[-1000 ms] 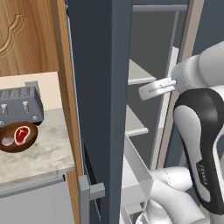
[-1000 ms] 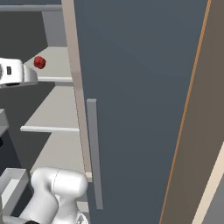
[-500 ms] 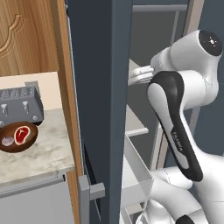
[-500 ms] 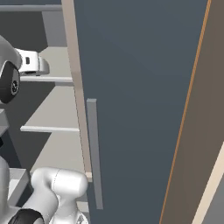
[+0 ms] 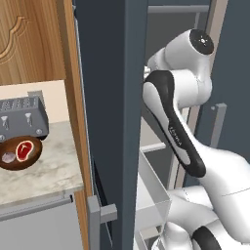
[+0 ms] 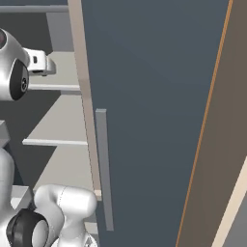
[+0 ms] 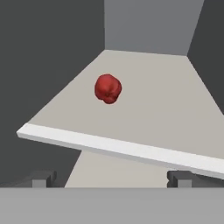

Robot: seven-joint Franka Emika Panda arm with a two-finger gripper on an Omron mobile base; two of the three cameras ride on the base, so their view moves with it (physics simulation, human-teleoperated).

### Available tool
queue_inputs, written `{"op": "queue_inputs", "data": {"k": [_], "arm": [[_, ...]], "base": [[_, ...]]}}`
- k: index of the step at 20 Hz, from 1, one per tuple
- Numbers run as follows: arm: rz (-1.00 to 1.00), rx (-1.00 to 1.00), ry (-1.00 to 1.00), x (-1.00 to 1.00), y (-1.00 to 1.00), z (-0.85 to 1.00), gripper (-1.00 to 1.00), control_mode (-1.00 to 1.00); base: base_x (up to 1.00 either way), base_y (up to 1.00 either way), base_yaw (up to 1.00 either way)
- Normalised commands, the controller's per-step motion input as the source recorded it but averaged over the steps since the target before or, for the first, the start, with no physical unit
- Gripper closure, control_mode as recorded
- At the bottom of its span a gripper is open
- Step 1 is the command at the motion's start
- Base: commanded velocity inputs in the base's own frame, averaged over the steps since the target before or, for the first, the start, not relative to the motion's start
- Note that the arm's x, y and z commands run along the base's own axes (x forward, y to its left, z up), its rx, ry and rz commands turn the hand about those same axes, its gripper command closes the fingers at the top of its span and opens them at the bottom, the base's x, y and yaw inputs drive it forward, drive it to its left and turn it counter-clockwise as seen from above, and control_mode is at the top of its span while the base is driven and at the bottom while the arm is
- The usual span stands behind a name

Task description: Take the steak, bell pepper, and garlic from the freezer and place them in the bowl on the counter.

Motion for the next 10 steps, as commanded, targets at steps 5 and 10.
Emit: {"op": "queue_inputs", "data": {"k": [5,10], "arm": [[0.02,0.00,0.00,0.39,0.38,-0.06,-1.00,-1.00],[0.01,0.00,0.00,0.37,0.28,-0.01,-1.00,-1.00]], "base": [[0.00,0.00,0.00],[0.00,0.00,0.00]]}}
